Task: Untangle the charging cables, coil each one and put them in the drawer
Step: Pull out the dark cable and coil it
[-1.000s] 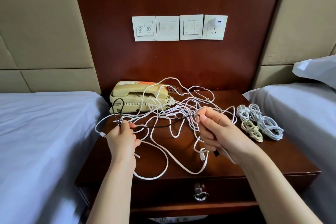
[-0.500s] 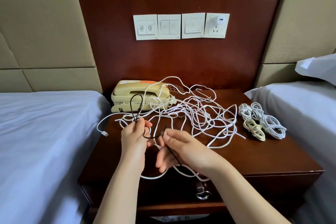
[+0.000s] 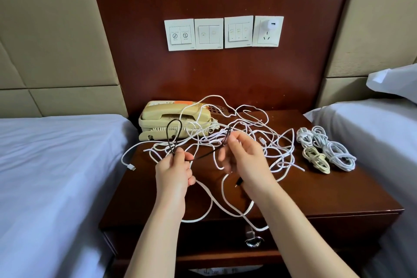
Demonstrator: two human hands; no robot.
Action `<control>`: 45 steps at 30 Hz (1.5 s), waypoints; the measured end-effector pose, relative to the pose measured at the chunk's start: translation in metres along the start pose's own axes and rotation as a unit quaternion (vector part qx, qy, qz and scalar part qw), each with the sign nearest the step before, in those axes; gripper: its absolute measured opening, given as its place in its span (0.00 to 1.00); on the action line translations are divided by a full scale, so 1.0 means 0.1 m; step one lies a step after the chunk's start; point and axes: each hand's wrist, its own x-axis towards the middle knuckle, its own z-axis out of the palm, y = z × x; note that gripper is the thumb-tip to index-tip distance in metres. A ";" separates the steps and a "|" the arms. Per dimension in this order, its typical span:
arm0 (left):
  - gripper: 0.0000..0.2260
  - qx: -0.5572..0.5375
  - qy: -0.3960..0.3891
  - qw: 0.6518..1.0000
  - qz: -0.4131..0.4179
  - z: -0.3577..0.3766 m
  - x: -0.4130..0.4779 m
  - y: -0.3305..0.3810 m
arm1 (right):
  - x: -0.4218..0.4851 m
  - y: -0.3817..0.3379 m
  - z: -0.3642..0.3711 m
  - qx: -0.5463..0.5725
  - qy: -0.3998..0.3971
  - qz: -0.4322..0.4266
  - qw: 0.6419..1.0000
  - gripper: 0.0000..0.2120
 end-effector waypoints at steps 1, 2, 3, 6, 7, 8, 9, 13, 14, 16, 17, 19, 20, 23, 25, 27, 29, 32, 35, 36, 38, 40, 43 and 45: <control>0.14 0.000 -0.001 1.000 0.000 -0.01 0.00 0.01 | 0.02 -0.02 -0.07 -0.003 0.025 -0.001 1.000 0.11; 0.14 0.001 -0.001 1.000 0.001 -0.03 0.01 0.02 | 0.05 -0.05 -0.17 -0.010 0.053 0.004 0.999 0.11; 0.13 0.006 -0.003 1.000 0.005 -0.05 0.01 0.03 | 0.06 -0.07 -0.28 -0.029 0.083 0.014 0.996 0.11; 0.11 0.040 -0.024 0.999 0.014 -0.12 0.01 0.05 | 0.05 -0.08 -0.62 -0.130 0.132 0.052 0.981 0.11; 0.10 0.044 -0.035 0.998 0.011 -0.13 0.01 0.06 | 0.03 -0.06 -0.71 -0.165 0.136 0.067 0.975 0.12; 0.09 0.040 -0.046 0.998 0.003 -0.12 0.01 0.08 | -0.01 -0.05 -0.77 -0.196 0.136 0.080 0.968 0.12; 0.09 0.031 -0.056 0.998 -0.008 -0.11 0.01 0.10 | -0.03 -0.03 -0.82 -0.222 0.136 0.085 0.962 0.13; 0.14 -0.041 -0.095 0.994 -0.045 0.01 -0.03 0.19 | -0.08 -0.03 -0.86 -0.226 0.132 0.075 0.962 0.15; 0.17 -0.056 -0.112 0.991 -0.053 0.04 -0.04 0.19 | -0.08 -0.03 -0.85 -0.224 0.130 0.067 0.964 0.15; 0.23 -0.048 -0.133 0.989 -0.051 0.09 -0.06 0.17 | -0.08 -0.03 -0.81 -0.216 0.126 0.049 0.967 0.16; 0.23 -0.013 -0.130 0.991 -0.030 0.11 -0.07 0.13 | -0.09 -0.04 -0.77 -0.200 0.120 0.042 0.972 0.16; 0.19 0.147 -0.100 0.981 0.072 0.15 -0.09 0.06 | -0.10 -0.05 -0.66 -0.173 0.096 0.033 0.980 0.15; 0.16 0.235 -0.082 0.960 0.131 0.16 -0.11 0.02 | -0.11 -0.06 -0.60 -0.168 0.079 0.033 0.982 0.15; 0.13 0.365 -0.072 0.898 0.235 0.22 -0.19 -0.07 | -0.11 -0.09 -0.39 -0.103 0.028 0.073 0.992 0.17; 0.15 0.382 -0.072 0.883 0.265 0.27 -0.26 -0.09 | -0.11 -0.12 -0.30 -0.041 0.001 0.117 0.992 0.19; 0.16 0.393 -0.078 0.875 0.274 0.30 -0.27 -0.11 | -0.11 -0.12 -0.28 -0.003 -0.020 0.135 0.991 0.18; 0.16 0.384 -0.096 0.881 0.259 0.27 -0.24 -0.12 | -0.09 -0.11 -0.30 0.061 -0.015 0.152 0.986 0.16; 0.18 0.318 -0.153 0.921 0.165 0.25 -0.22 -0.11 | -0.02 -0.11 -0.40 0.151 -0.006 0.184 0.971 0.15; 0.19 0.182 -0.216 0.959 -0.023 0.27 -0.23 -0.04 | 0.04 -0.10 -0.47 0.048 -0.034 0.149 0.987 0.15; 0.19 0.153 -0.240 0.956 -0.067 0.27 -0.25 -0.01 | 0.06 -0.09 -0.48 0.002 -0.037 0.125 0.991 0.15; 0.20 0.099 -0.288 0.945 -0.120 0.26 -0.28 0.03 | 0.09 -0.09 -0.48 -0.058 -0.026 0.087 0.994 0.16; 0.20 0.038 -0.327 0.933 -0.145 0.23 -0.29 0.07 | 0.12 -0.06 -0.47 -0.144 -0.007 0.045 0.989 0.18; 0.19 -0.044 -0.356 0.924 -0.130 0.22 -0.29 0.12 | 0.12 0.03 -0.48 -0.298 -0.038 -0.004 0.954 0.19; 0.18 -0.098 -0.341 0.927 -0.121 0.22 -0.27 0.14 | 0.08 0.05 -0.46 -0.368 -0.105 -0.016 0.924 0.16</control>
